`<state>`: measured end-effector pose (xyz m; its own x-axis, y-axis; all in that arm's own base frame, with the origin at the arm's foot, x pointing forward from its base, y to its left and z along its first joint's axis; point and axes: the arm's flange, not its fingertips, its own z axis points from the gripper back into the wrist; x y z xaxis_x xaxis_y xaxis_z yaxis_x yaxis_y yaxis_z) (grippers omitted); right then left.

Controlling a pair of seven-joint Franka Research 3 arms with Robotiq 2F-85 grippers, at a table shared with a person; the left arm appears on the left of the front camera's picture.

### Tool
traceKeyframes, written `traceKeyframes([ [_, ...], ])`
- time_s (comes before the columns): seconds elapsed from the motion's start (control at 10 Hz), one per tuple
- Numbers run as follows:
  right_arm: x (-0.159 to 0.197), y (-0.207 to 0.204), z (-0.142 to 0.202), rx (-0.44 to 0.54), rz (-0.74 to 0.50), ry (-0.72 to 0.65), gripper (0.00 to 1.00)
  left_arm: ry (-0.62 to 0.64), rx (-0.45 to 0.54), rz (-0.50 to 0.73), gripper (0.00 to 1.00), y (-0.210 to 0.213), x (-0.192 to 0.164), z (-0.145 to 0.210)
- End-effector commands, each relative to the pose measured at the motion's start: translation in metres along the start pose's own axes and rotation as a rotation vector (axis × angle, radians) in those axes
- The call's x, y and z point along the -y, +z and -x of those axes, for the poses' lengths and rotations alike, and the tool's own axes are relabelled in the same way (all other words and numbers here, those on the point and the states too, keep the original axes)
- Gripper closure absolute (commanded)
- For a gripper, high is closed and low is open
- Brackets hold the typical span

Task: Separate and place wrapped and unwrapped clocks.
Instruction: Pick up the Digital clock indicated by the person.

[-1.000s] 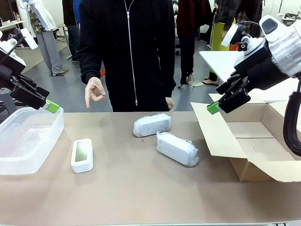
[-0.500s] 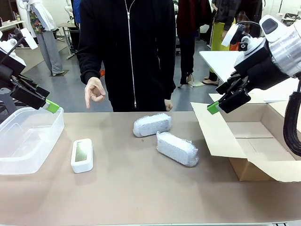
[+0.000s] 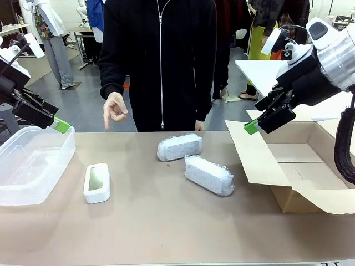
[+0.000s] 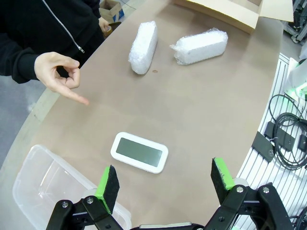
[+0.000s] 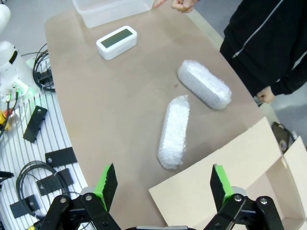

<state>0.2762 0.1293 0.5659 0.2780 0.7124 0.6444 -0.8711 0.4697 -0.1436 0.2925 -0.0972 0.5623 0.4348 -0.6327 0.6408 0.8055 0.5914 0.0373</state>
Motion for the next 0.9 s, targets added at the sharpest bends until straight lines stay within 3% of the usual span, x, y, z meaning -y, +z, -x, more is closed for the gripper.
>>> traceKeyframes([
  [0.0,-0.001,0.000,0.001,0.001,-0.015,0.000,0.00,0.132,-0.023,-0.079,0.00,-0.012,0.006,-0.013],
  [0.2,-0.001,0.000,0.001,0.001,-0.015,0.000,0.00,0.385,-0.155,-0.289,0.00,-0.026,0.011,-0.031],
  [0.4,-0.001,0.000,0.001,0.001,-0.015,0.000,0.00,0.749,-0.266,-0.320,0.00,-0.036,0.005,-0.044],
  [0.5,-0.001,0.000,0.001,0.001,-0.015,0.000,0.00,0.885,-0.399,-0.381,0.00,-0.048,-0.005,-0.045],
  [0.6,-0.001,0.000,0.001,0.001,-0.015,0.000,0.00,0.954,-0.477,-0.353,0.00,-0.056,-0.011,-0.044],
  [0.8,-0.001,0.000,0.001,0.001,-0.015,0.000,0.00,0.997,-0.505,-0.261,0.00,-0.074,-0.025,-0.036],
])
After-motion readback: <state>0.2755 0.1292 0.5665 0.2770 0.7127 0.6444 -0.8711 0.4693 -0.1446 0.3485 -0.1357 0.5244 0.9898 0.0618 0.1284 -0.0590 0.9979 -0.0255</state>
